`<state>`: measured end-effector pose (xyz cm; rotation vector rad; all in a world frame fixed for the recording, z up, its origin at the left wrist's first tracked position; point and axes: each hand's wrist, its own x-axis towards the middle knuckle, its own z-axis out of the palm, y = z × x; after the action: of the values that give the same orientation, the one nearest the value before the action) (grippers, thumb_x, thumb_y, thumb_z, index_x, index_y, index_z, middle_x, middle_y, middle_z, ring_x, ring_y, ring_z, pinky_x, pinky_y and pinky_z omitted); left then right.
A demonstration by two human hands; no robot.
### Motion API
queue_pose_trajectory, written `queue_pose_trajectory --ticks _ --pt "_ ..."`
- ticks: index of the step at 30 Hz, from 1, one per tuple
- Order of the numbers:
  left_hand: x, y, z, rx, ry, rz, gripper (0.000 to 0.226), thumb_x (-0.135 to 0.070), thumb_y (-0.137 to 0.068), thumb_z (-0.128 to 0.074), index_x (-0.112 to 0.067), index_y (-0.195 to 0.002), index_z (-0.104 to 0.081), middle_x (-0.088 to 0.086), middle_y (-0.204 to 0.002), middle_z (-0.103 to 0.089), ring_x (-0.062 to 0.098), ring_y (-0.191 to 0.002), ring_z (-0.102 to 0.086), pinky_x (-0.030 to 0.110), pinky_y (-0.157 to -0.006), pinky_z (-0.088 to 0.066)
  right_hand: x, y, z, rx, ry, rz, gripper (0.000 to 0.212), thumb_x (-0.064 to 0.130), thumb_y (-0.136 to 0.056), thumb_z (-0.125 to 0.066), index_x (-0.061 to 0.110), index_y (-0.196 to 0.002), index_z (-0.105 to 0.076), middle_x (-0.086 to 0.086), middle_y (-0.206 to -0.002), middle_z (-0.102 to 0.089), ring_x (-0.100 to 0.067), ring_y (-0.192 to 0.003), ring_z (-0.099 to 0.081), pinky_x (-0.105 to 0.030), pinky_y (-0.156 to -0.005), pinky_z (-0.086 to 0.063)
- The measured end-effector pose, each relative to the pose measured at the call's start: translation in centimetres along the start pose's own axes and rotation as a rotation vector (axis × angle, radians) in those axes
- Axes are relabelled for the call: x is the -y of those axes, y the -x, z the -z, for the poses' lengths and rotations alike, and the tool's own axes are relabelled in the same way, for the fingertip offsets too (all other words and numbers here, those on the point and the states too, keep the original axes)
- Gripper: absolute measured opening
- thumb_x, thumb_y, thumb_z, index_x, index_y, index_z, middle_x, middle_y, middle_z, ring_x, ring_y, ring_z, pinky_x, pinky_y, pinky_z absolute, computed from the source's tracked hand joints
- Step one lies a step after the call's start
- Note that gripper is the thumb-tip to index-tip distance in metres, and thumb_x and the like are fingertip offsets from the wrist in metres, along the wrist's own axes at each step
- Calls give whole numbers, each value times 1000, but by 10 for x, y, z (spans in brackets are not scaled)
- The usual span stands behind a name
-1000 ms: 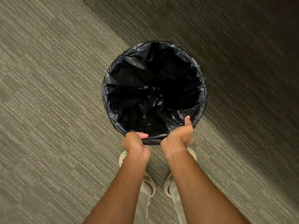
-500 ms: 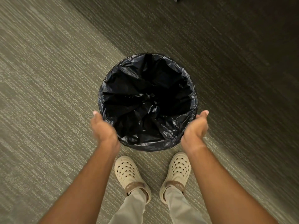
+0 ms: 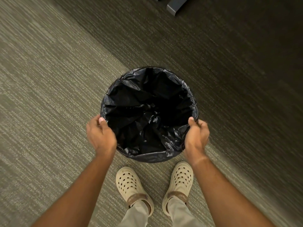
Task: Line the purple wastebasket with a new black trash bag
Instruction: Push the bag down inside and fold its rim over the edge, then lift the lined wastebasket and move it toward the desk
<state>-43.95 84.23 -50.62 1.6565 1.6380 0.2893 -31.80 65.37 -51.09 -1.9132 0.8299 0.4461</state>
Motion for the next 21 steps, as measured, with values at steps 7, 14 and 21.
queue_pose_trajectory --ticks 7,14,21 --pt "-18 -16 10 98 -106 -104 33 -10 -97 -51 1 -128 -55 15 -121 -55 27 -111 -54 32 -92 -44 11 7 3 -5 79 101 7 20 -94 -58 24 -100 -61 3 -83 -68 -8 -72 -62 -19 -60 -44" --pt "-69 -39 6 168 -60 -119 29 -10 -91 -57 -2 -119 -61 14 -112 -63 26 -97 -63 34 -89 -49 60 1 14 -112 93 125 19 25 -90 -62 20 -107 -65 6 -89 -70 -5 -76 -60 -20 -68 -42" --pt "-130 -68 -22 242 -54 -155 14 -5 -84 -58 -18 -80 -61 -6 -73 -60 18 -76 -59 31 -75 -47 108 -41 2 -155 96 150 7 26 -88 -64 28 -95 -63 11 -81 -64 -5 -73 -57 -19 -63 -38"
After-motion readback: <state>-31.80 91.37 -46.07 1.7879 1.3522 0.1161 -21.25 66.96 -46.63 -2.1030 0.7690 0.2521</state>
